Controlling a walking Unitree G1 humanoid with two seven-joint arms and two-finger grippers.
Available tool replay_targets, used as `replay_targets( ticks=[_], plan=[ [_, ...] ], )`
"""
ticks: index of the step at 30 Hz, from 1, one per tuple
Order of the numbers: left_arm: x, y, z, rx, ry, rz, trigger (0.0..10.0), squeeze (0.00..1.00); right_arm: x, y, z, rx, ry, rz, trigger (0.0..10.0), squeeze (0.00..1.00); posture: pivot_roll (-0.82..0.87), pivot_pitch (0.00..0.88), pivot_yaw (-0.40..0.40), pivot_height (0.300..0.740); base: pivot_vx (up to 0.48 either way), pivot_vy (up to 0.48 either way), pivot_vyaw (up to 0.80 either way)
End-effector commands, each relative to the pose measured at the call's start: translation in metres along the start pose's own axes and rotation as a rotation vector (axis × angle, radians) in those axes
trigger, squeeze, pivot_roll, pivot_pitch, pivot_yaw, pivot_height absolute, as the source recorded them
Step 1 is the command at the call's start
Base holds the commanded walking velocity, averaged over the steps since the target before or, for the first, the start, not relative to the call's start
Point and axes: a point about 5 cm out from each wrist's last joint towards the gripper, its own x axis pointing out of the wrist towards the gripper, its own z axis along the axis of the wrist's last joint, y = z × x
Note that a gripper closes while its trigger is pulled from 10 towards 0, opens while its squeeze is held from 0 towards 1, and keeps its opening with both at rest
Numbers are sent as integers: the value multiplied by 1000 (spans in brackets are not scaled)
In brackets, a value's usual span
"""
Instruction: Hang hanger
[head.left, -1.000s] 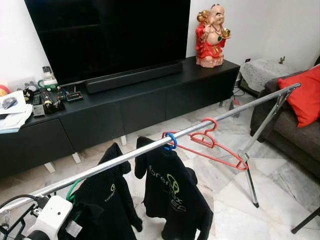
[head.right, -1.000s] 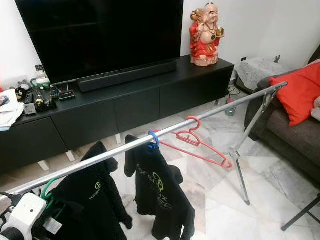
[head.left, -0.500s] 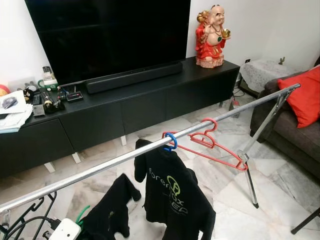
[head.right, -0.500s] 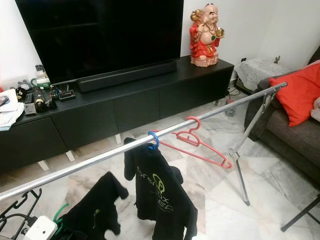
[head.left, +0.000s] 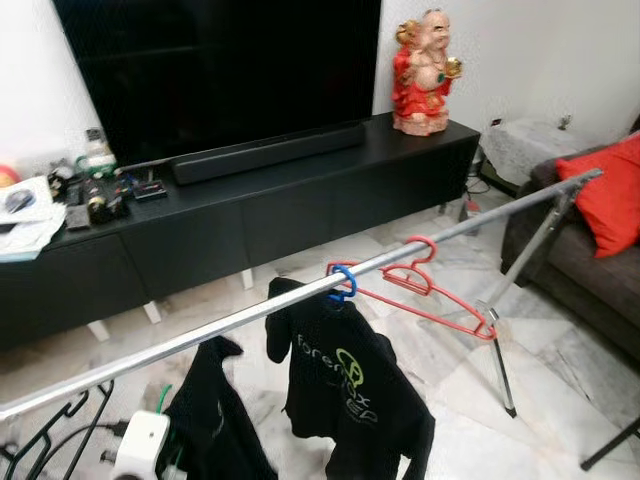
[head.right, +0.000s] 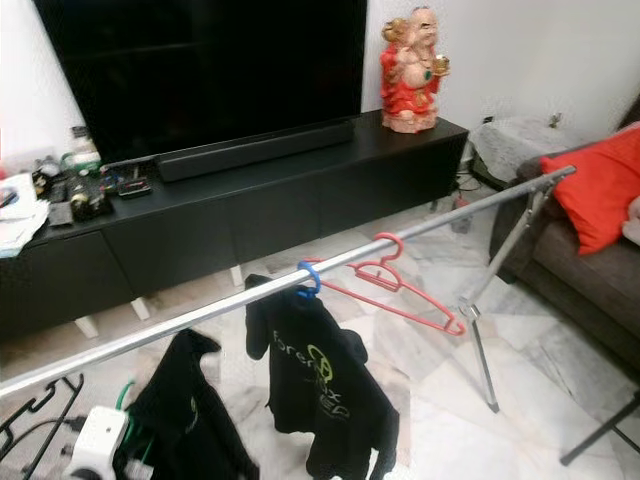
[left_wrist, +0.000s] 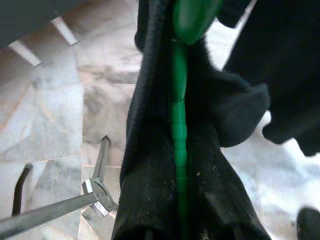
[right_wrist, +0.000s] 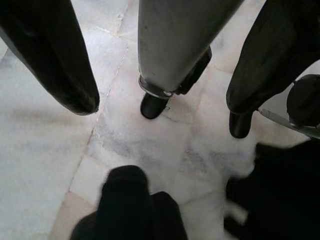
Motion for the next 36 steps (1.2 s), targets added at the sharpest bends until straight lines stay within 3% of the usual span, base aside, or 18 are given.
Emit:
replay_targets(
  ticks=[1, 8, 36],
  plan=[
    [-2, 5, -4, -25, 0, 35, 10000, 0, 0, 0, 2, -22, -8, 2, 10000, 0, 154, 0, -4, 740, 0, 0, 800],
    [3, -14, -4, -13, -26, -14, 10000, 0, 0, -1, 1, -35, -4, 7, 10000, 0, 147, 0, -11, 740, 0, 0, 800],
    [9, -21, 3, 45, -60, -43, 10000, 0, -1, -3, 1, -15, 1, -3, 10000, 0, 145, 0, -16, 740, 0, 0, 753]
  ],
)
